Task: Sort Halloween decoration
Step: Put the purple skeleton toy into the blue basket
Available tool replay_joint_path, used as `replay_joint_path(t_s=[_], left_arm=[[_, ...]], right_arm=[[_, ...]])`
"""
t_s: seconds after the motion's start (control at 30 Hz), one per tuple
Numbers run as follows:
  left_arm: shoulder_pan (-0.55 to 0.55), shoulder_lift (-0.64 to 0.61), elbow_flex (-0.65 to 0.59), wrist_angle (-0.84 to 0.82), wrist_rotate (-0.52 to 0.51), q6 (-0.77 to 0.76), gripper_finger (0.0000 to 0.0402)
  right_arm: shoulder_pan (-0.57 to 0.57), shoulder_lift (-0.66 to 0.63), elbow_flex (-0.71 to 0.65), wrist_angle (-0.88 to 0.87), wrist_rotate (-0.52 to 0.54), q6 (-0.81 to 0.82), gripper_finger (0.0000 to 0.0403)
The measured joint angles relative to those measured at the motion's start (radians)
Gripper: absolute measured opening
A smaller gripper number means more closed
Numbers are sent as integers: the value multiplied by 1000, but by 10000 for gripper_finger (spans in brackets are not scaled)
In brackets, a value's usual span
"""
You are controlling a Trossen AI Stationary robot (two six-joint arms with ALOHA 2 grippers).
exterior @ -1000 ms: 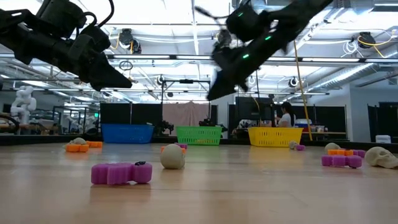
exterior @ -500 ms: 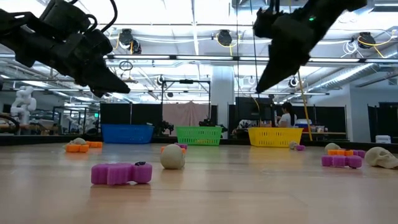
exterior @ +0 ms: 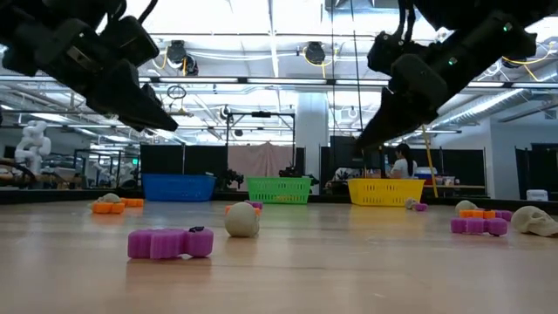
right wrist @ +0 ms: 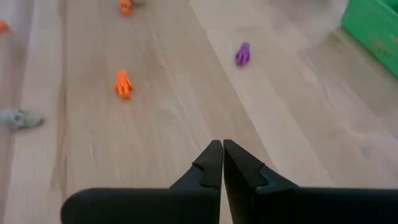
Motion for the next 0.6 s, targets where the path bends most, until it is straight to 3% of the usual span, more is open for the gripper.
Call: replay_joint_path(t_s=[0.2, 0.6], left_arm=[[-109, 154, 103, 12, -93, -29, 83], [-205, 464, 252, 193, -127, -81, 83]], right_arm=[[-3, 0, -16, 134, 51, -122, 0], [-29, -7, -62, 321, 61, -313, 0]])
